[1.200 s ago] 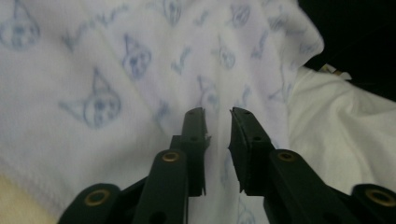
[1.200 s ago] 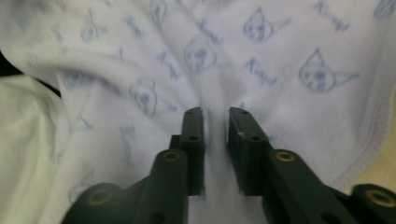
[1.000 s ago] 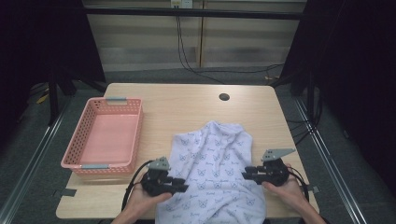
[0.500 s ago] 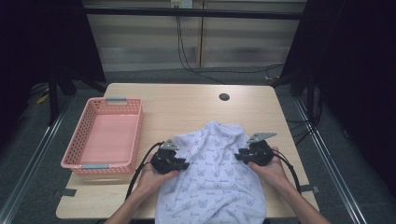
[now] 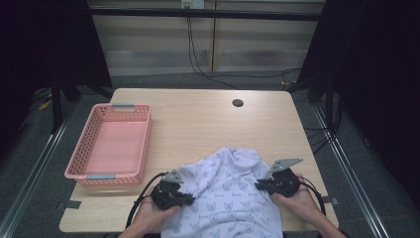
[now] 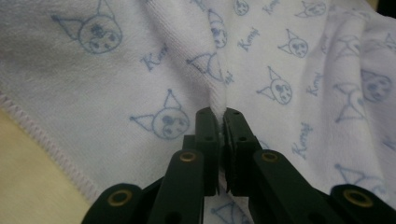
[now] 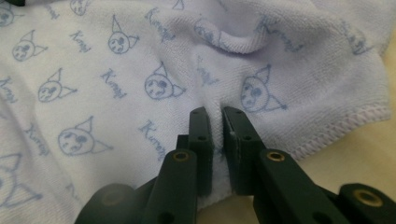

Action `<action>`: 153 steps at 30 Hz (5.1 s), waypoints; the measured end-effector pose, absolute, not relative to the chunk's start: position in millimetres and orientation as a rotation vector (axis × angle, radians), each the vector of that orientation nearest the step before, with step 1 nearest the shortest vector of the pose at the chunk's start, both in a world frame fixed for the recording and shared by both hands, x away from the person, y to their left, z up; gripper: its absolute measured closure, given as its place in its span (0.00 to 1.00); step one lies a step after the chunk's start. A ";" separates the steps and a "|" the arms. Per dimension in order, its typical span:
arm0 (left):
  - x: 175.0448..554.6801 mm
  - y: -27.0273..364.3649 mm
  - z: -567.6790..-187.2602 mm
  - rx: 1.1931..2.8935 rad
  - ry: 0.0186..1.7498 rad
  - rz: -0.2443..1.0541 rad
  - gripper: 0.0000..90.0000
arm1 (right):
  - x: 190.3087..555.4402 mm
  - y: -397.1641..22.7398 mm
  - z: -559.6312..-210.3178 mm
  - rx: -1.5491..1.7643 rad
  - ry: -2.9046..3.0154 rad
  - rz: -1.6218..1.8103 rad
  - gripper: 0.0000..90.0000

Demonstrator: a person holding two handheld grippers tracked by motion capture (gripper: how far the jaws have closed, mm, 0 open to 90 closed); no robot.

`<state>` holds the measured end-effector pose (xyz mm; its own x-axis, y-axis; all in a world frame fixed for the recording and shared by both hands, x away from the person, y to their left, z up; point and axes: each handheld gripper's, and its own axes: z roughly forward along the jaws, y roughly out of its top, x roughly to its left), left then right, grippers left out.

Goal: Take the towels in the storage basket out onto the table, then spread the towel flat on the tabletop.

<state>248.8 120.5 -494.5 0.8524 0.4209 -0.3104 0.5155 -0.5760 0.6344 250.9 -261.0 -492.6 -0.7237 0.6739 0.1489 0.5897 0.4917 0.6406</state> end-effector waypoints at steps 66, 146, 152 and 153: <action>306.6 109.6 -464.3 2.014 0.669 -0.122 0.69 | 241.3 -244.5 -485.9 1.019 2.648 1.173 0.71; 372.3 120.7 -399.8 1.945 0.772 0.164 0.78 | 327.5 -317.8 -416.9 1.265 2.159 1.218 0.73; 324.1 118.4 -454.6 2.098 0.747 0.031 0.79 | 273.3 -311.1 -469.3 1.282 2.382 1.115 0.79; 319.7 118.3 -462.1 2.120 0.745 0.013 0.78 | 269.4 -310.5 -477.1 1.298 2.410 1.088 0.79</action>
